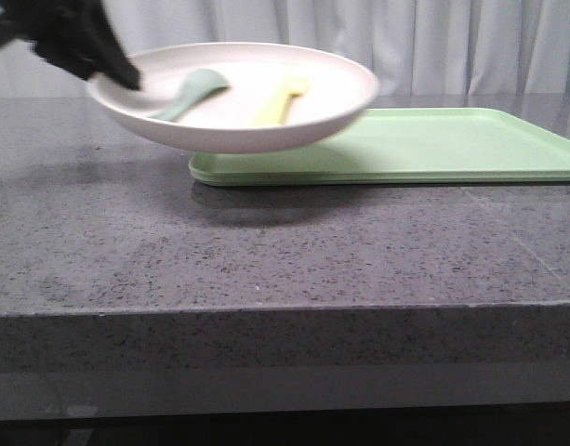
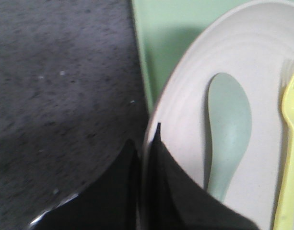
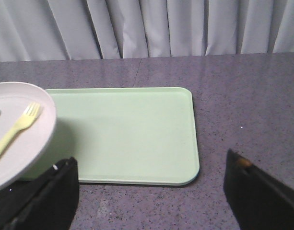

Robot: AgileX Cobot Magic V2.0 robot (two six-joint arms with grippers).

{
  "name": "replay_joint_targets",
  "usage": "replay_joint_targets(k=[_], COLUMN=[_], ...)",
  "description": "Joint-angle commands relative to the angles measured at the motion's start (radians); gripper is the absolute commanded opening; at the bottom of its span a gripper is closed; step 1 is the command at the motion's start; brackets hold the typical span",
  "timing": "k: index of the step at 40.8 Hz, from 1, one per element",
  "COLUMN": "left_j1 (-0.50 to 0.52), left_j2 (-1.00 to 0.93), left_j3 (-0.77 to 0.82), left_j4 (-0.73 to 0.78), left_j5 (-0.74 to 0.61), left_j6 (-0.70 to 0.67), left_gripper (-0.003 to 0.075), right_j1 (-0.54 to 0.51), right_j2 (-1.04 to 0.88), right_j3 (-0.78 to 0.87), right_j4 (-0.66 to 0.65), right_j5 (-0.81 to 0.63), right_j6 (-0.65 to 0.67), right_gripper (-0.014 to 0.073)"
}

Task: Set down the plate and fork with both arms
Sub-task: 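Lift the plate and carry it over the green tray with the left gripper, then lower the plate onto the tray, open and raise the left gripper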

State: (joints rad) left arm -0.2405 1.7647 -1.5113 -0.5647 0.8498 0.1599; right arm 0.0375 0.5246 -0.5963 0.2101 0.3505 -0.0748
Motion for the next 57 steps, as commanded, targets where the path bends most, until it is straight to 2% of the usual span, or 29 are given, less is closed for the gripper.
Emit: replay_joint_targets(k=[1, 12, 23, 45, 57], left_j1=[-0.061, -0.158, -0.167, -0.167, -0.167], left_j2=[0.011, 0.179, 0.297, 0.34, 0.34], left_j3=[-0.105, -0.307, -0.462, -0.48, -0.48], left_j4=[-0.06, -0.06, -0.056, -0.054, -0.049], left_j5=[-0.072, -0.065, -0.027, -0.099, -0.106], left_j6=[-0.037, -0.083, -0.151, -0.286, -0.299], left_gripper=[-0.0018, -0.0018, -0.0018, -0.0013, 0.0162], right_j1=[-0.004, 0.01, 0.028, 0.029, 0.029], right_j2=[0.011, 0.011, 0.011, 0.011, 0.011], right_j3=[-0.036, -0.036, -0.036, -0.036, -0.036], right_j4=[0.007, 0.007, 0.007, 0.007, 0.007], right_j5=[-0.075, -0.075, -0.075, -0.073, -0.073], right_j6=[-0.009, -0.009, -0.009, -0.009, -0.009], right_gripper=[0.0634, 0.0634, 0.0634, 0.0634, 0.0634])
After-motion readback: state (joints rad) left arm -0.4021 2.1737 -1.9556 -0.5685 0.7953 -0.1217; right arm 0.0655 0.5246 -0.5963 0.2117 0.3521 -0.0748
